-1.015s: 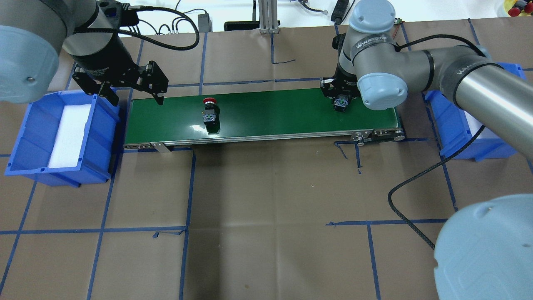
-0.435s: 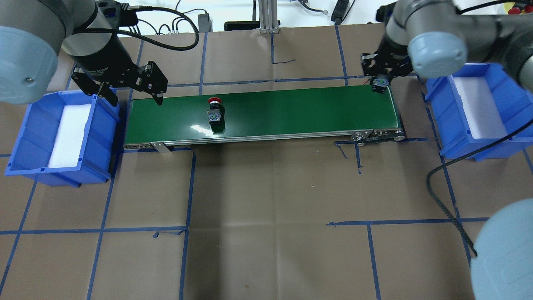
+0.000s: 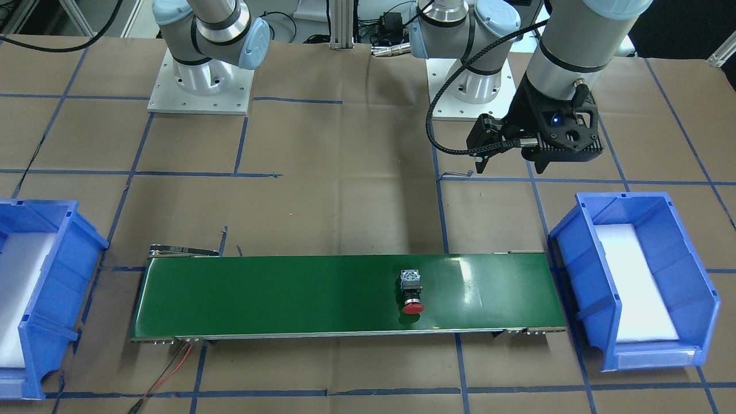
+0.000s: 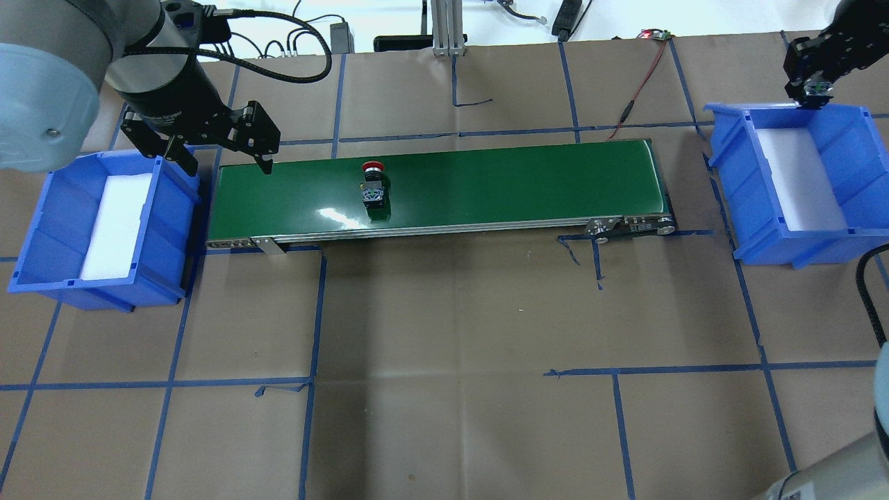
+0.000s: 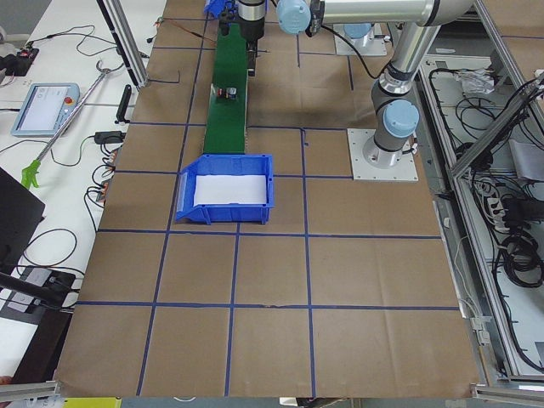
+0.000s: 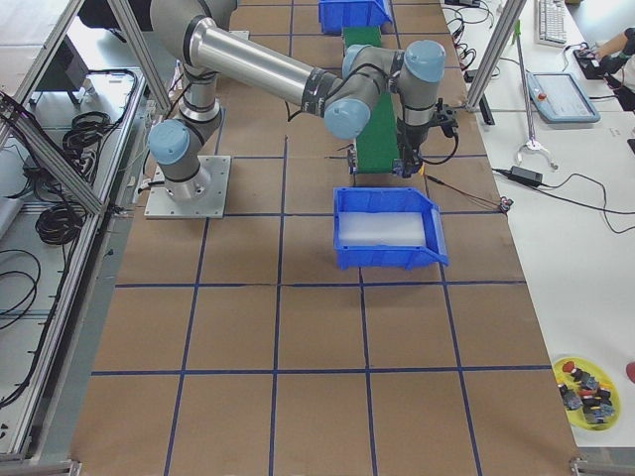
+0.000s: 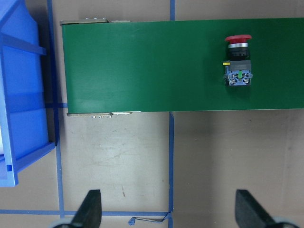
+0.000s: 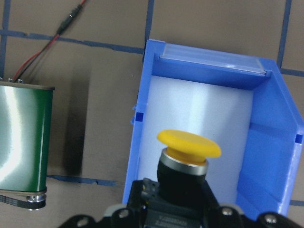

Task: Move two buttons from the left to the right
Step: 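Carry the yellow button into the empty blue bin with the right gripper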

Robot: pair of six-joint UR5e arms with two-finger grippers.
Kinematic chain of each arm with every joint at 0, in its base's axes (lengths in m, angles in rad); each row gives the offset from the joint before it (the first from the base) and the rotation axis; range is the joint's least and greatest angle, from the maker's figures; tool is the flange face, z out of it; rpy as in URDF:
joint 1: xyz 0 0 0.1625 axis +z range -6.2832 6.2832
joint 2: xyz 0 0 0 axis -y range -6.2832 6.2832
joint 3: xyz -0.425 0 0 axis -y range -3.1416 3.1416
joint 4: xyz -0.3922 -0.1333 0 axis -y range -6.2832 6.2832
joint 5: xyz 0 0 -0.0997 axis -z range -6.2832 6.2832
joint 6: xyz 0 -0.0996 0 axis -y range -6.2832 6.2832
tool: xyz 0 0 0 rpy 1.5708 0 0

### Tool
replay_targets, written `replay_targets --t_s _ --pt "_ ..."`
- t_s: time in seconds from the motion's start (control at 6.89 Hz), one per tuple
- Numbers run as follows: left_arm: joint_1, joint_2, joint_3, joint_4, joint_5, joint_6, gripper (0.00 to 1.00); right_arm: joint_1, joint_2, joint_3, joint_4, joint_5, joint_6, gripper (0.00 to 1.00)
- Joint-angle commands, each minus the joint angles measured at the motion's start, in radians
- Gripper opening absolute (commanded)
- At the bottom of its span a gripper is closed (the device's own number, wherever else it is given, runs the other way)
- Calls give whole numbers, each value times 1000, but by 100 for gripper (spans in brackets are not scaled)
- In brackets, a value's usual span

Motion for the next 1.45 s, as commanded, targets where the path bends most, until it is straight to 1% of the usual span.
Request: replay_targets --t_s 0.0,0.15,0.29,0.44,0.58,0.73,1.02,1.31 --pt "0 1 -3 3 0 0 100 -95 1 77 -19 10 -140 4" --pt "0 1 -3 3 0 -1 100 -123 -9 149 -90 13 -174 4" --pt "0 1 -5 3 0 -1 100 -129 -13 256 -220 13 -211 4" --pt "0 6 -8 3 0 -1 100 -131 -32 349 -323 13 -215 4" --pt "0 6 -8 3 0 -3 100 -131 -35 415 -403 12 -224 4" --pt "0 6 -8 3 0 -3 100 -131 -27 443 -439 7 -257 4" --pt "0 6 -8 3 0 -3 100 -131 -16 463 -439 -2 -261 4" --pt "0 6 -6 3 0 -1 100 -140 19 469 -442 -4 -265 4"
